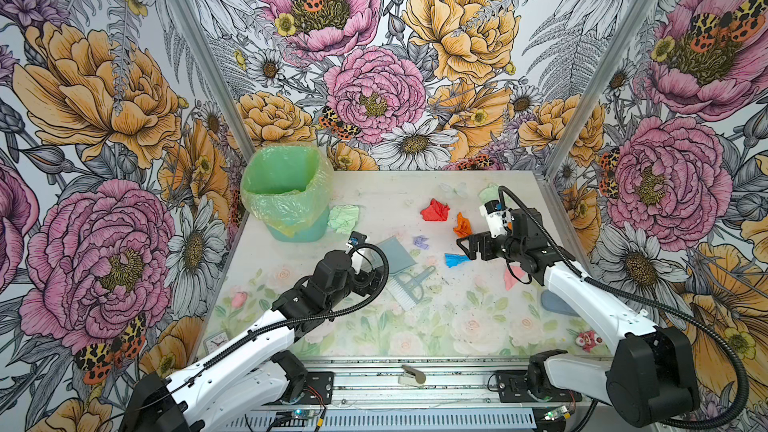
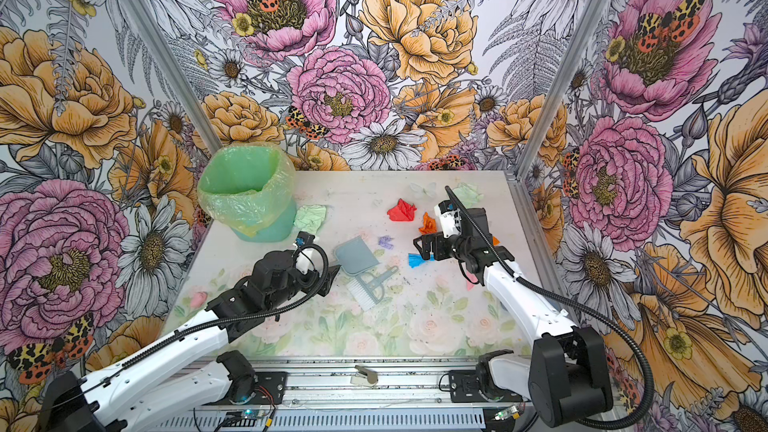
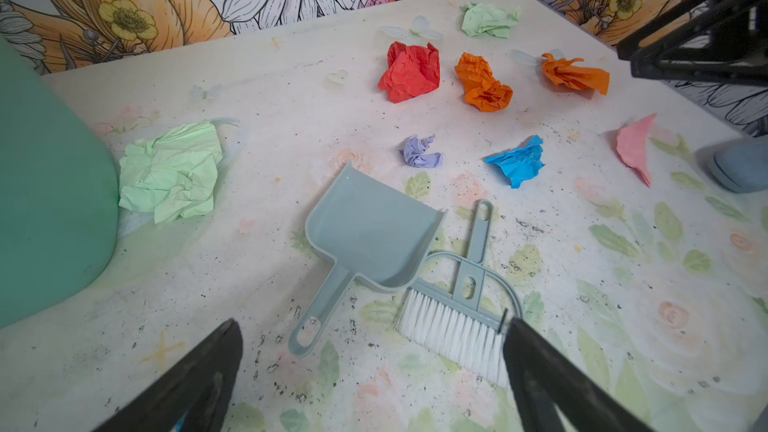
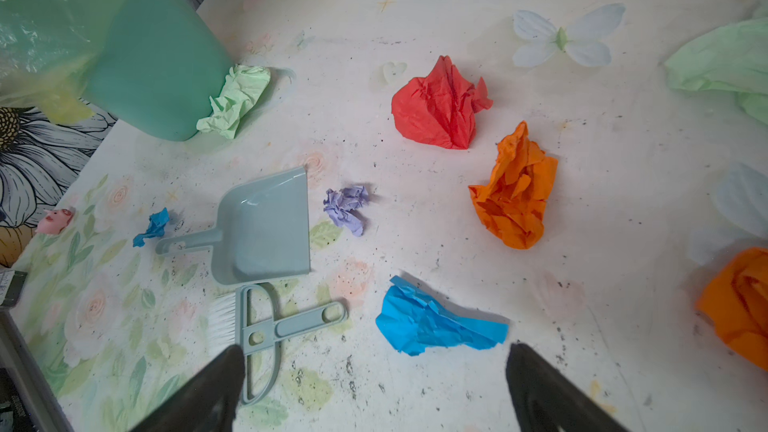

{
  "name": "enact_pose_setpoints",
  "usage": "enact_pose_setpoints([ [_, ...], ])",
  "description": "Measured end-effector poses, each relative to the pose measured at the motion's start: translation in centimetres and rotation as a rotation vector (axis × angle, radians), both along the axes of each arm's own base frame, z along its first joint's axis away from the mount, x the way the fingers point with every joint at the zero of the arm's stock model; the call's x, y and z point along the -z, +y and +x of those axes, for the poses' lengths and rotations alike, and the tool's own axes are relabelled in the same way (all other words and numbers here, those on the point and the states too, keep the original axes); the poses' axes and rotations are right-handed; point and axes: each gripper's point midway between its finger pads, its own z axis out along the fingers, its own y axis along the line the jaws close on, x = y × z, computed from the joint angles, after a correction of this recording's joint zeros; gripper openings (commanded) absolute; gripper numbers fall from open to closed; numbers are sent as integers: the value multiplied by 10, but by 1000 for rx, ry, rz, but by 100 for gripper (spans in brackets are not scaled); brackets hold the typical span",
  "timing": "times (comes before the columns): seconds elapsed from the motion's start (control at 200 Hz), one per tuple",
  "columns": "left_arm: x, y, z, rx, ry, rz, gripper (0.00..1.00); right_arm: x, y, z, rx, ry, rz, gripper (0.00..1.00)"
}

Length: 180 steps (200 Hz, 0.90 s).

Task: Sweep away the paper scraps from the table
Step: 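Lower the left gripper over the brush handle and close on it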

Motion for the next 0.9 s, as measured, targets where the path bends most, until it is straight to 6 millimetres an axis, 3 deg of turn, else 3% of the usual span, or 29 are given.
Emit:
enact_pose_setpoints([
  [0.215,5,-37,-1,120,45,51,99,8,9,-3,-26,25,-6,100],
  [0.565,38,-95,-9,291,138,222,99,11,11,-4,-36,31,-16,100],
  [0.901,61,-120,-11,343,206,308,99,12,10,-4,-28,29,-27,100],
])
